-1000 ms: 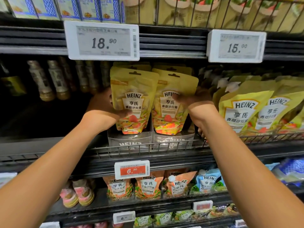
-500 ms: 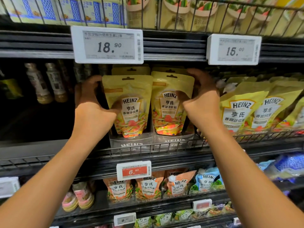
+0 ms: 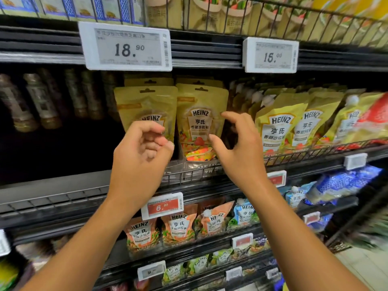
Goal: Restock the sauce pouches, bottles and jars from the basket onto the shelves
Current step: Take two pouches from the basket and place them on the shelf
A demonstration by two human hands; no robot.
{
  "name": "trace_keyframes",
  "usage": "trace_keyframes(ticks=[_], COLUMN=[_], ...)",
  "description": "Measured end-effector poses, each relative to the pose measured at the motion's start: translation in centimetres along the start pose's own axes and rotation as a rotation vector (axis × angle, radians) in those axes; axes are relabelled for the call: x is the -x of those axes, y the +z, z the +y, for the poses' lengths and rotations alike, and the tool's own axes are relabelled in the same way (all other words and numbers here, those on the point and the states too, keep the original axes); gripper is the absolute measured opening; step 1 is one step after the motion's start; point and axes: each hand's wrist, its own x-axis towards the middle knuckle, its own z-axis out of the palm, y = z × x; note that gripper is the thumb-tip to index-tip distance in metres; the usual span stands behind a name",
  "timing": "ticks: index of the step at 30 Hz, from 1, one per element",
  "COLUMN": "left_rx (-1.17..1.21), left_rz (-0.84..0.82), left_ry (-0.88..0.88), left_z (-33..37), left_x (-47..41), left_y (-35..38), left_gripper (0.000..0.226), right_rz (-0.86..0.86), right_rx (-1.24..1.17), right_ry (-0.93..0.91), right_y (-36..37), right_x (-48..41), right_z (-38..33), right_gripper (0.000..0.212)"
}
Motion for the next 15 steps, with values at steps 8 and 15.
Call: trace_keyframes(ticks=[8,15], left_rx=[0.285,0.364], left_rz=[-0.182,-0.382], left_ry=[-0.123,-0.215], left_z=[0.1,-0.8], left_x=[2.7,5.7], left_y=[2.5,6.8], left_gripper=[0.02,0.021], right_rz=[0.042,0.148], right_rx=[-0.385,-0.33], right_ry=[0.323,0.526], right_y=[-2.9,-6.9], right_x=[6.1,11.7], right_z=[-0.5,1.0], right_gripper=[0.024,0.013])
